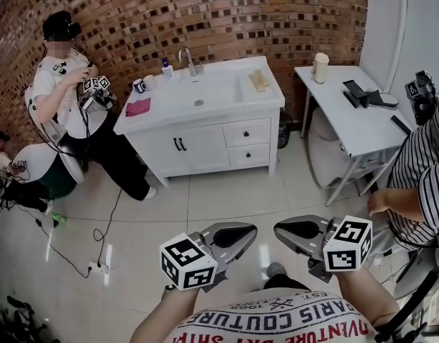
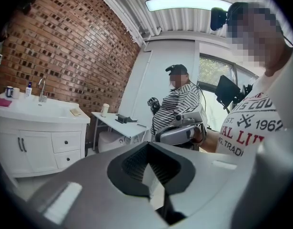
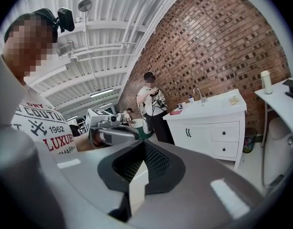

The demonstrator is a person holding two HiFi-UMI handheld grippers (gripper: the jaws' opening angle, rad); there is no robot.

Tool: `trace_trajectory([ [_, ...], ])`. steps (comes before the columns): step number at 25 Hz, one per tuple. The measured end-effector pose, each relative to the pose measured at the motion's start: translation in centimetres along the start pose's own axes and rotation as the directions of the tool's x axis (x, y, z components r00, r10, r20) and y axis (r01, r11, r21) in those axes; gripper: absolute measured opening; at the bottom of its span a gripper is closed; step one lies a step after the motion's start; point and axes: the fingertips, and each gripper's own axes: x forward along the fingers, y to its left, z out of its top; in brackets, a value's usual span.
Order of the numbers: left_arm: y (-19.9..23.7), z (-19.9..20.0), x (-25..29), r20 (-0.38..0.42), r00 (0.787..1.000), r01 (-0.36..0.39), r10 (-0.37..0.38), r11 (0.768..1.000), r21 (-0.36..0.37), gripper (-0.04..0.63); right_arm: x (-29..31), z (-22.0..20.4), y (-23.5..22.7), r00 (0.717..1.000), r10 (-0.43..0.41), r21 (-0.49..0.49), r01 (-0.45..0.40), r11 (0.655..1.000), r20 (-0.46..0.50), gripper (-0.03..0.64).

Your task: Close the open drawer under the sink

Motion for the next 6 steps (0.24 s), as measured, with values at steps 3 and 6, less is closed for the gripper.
trace_trajectory([
  [3,0.04,0.19,0.2,0.001,1.0,0.001,-0.001,1.0,-0.005,-0.017,-0.11,-0.01,-0.2,1.0,0.0,0.001,0.0,1.0,-0.007,0.006],
  [6,0.23,0.47,0.33,0.004,1.0,-0.001,0.001,1.0,-0.01,-0.017,-0.12,0.1,-0.37,1.0,0.003,0.004,-0.003,1.0,-0.013,0.006],
])
